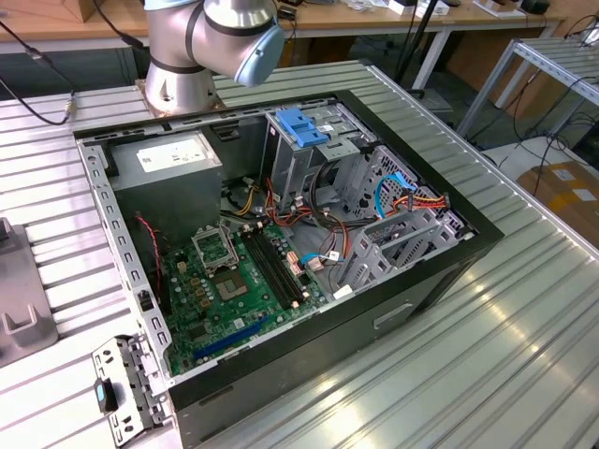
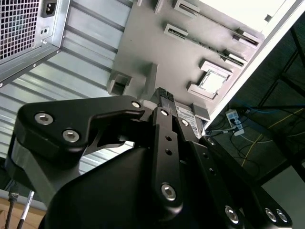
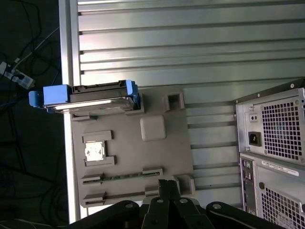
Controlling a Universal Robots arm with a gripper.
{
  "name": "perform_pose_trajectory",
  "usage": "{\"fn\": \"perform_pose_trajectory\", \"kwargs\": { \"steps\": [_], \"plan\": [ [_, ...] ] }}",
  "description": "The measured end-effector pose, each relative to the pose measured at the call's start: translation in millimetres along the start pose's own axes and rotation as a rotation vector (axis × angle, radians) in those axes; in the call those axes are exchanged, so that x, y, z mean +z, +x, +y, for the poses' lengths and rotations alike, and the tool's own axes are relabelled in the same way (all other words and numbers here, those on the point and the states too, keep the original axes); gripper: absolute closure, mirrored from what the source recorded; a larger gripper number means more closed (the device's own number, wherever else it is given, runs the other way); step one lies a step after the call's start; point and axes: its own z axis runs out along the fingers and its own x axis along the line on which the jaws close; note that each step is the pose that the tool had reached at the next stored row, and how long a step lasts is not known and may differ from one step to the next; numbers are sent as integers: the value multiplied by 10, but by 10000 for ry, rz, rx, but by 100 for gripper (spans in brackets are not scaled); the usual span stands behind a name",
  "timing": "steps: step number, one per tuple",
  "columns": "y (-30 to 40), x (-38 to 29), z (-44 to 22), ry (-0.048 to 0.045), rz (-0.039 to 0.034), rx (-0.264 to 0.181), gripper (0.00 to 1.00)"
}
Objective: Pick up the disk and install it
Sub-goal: 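Reach for the disk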
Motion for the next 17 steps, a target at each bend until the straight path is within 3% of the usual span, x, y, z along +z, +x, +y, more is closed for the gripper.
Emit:
{"fn": "perform_pose_trajectory", "kwargs": {
  "steps": [17],
  "plan": [
    [71, 3, -6, 0, 0, 0, 90]
  ]
}}
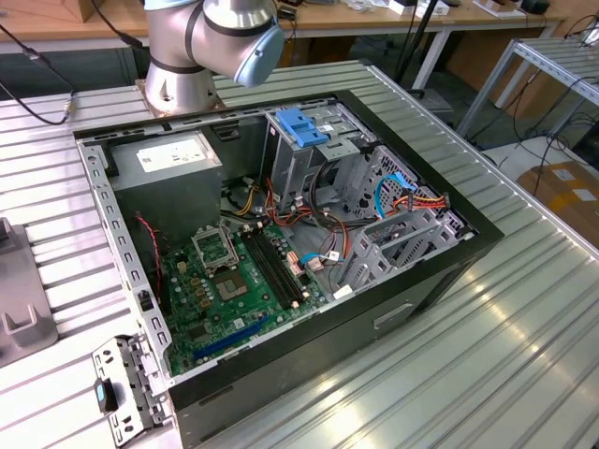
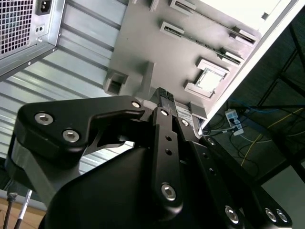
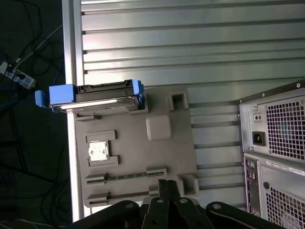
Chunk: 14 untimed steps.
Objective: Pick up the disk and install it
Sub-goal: 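Reach for the disk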
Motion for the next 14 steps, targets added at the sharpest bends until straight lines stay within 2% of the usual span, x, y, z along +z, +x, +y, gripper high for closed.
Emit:
{"fn": "perform_pose_trajectory", "kwargs": {
  "steps": [14],
  "plan": [
    [63, 3, -5, 0, -1, 0, 90]
  ]
}}
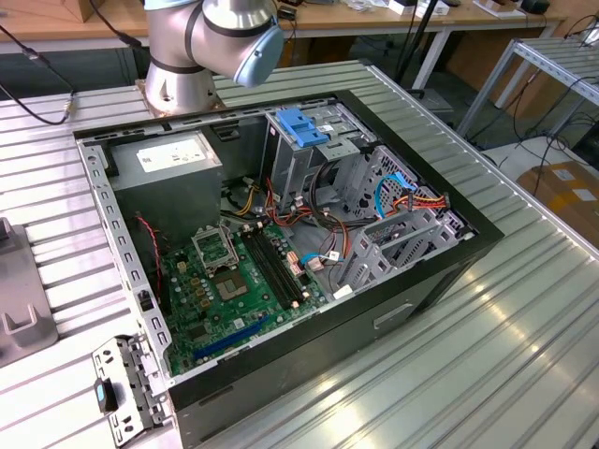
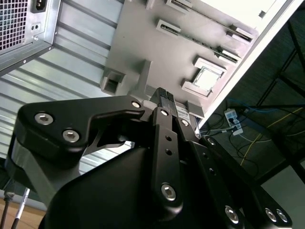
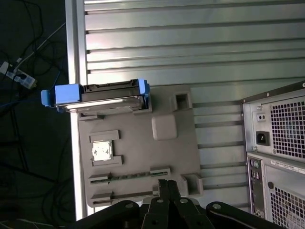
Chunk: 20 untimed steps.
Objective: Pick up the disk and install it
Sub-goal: 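Reach for the disk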
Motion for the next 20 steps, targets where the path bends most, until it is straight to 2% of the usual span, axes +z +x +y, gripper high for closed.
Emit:
{"fn": "perform_pose_trajectory", "kwargs": {
  "steps": [20],
  "plan": [
    [105, 2, -8, 0, 0, 0, 90]
  ]
}}
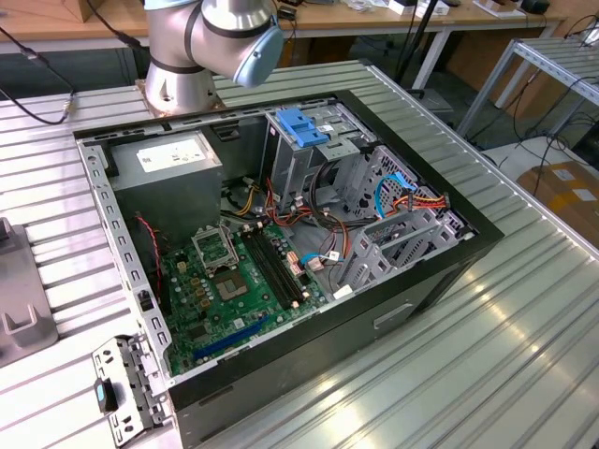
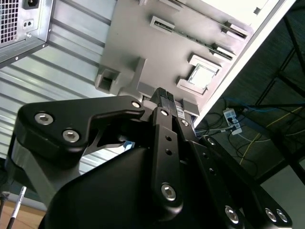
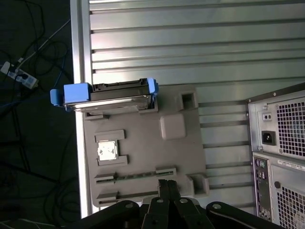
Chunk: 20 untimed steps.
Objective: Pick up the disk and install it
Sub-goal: 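Reach for the disk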
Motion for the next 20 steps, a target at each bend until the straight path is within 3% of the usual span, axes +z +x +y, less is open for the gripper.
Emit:
{"fn": "perform_pose_trajectory", "kwargs": {
  "steps": [15, 20],
  "plan": [
    [93, 3, -6, 0, -1, 1, 90],
    [124, 20, 26, 51, -4, -2, 90]
  ]
}}
